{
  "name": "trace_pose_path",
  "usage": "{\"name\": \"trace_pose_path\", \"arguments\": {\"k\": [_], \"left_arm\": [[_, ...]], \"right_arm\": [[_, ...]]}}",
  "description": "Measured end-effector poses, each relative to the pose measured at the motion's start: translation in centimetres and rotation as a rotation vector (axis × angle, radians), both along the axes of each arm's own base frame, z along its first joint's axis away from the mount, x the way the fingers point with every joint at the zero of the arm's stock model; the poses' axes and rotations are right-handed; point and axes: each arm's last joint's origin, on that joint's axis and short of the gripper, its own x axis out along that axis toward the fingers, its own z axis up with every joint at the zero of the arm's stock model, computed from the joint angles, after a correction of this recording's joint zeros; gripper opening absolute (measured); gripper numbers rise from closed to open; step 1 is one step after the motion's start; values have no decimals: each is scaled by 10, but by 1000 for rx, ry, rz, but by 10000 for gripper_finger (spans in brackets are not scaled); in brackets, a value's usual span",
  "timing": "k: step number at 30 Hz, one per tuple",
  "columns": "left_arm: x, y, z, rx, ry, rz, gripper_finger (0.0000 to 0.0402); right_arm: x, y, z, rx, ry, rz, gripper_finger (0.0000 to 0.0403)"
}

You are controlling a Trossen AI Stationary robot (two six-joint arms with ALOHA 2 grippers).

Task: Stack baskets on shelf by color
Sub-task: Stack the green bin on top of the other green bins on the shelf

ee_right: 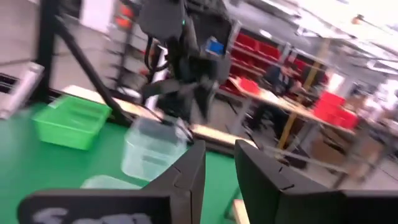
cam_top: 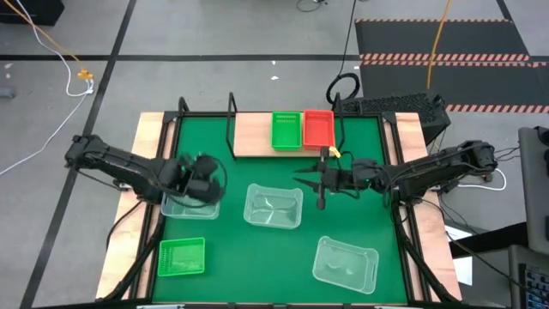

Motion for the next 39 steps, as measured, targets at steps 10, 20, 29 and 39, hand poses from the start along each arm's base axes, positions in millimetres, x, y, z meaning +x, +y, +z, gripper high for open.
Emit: {"name": "trace_pose_path", "arguments": {"k": [10,20,29,39], "left_arm": [[0,-98,14,-697,-156,-7,202],[-6,-137,-35,-660,111,373,202],[12,-147,-66,-633,182,423,202],[22,-155,-87,-634,266,303,172]], "right_arm": [[-8,-1,21,48,-161,48,79],[-13,-5,31,-115,-224,9,79],[-15,-23,40,-155,-314,-73,79],[-16,-28,40,-121,-322,-87,79]]}}
